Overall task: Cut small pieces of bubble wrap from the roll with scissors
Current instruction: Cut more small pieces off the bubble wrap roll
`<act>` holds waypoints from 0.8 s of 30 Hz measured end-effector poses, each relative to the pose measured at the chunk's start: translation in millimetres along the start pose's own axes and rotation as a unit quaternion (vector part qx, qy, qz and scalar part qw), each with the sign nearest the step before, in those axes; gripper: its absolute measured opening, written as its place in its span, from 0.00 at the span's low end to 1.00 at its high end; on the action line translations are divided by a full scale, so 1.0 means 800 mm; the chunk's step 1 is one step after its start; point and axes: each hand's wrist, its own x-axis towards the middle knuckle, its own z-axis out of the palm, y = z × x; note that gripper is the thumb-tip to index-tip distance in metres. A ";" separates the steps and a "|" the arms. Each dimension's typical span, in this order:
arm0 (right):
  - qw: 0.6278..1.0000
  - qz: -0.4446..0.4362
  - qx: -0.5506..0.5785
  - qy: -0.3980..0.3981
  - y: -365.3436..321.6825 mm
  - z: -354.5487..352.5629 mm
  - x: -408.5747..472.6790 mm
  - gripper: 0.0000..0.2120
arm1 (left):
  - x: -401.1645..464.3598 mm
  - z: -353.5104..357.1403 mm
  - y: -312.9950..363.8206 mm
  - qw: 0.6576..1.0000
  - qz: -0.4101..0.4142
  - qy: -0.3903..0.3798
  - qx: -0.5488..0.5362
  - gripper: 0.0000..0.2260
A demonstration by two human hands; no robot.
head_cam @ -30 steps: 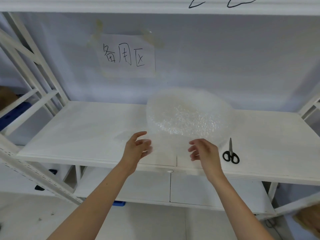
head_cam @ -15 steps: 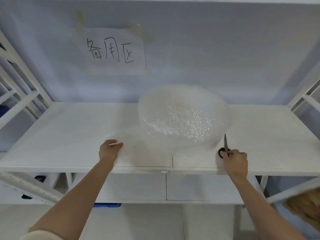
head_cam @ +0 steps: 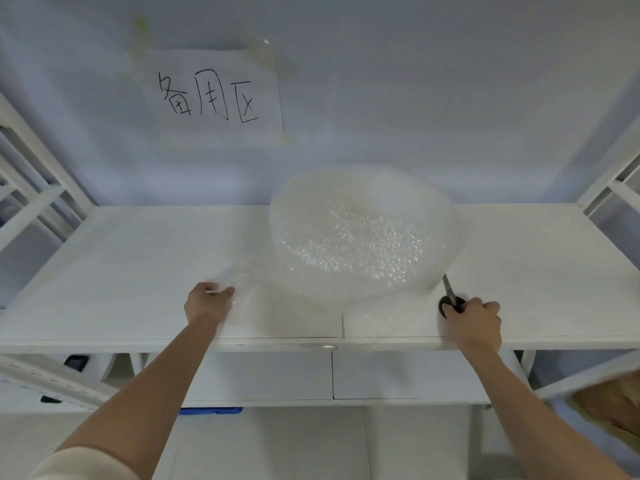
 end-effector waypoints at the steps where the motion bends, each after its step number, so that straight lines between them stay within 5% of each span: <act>1: 1.000 -0.005 -0.008 -0.002 0.000 0.000 0.001 0.23 | 0.000 0.000 -0.001 1.000 -0.001 0.001 0.001 0.17; 10: 0.999 -0.005 0.004 -0.035 -0.001 -0.004 0.008 0.20 | -0.012 -0.001 0.002 0.998 0.043 0.006 -0.045 0.24; 24: 0.995 -0.002 0.074 -0.061 0.004 -0.017 0.005 0.24 | -0.051 0.003 -0.002 0.996 0.081 0.023 -0.041 0.19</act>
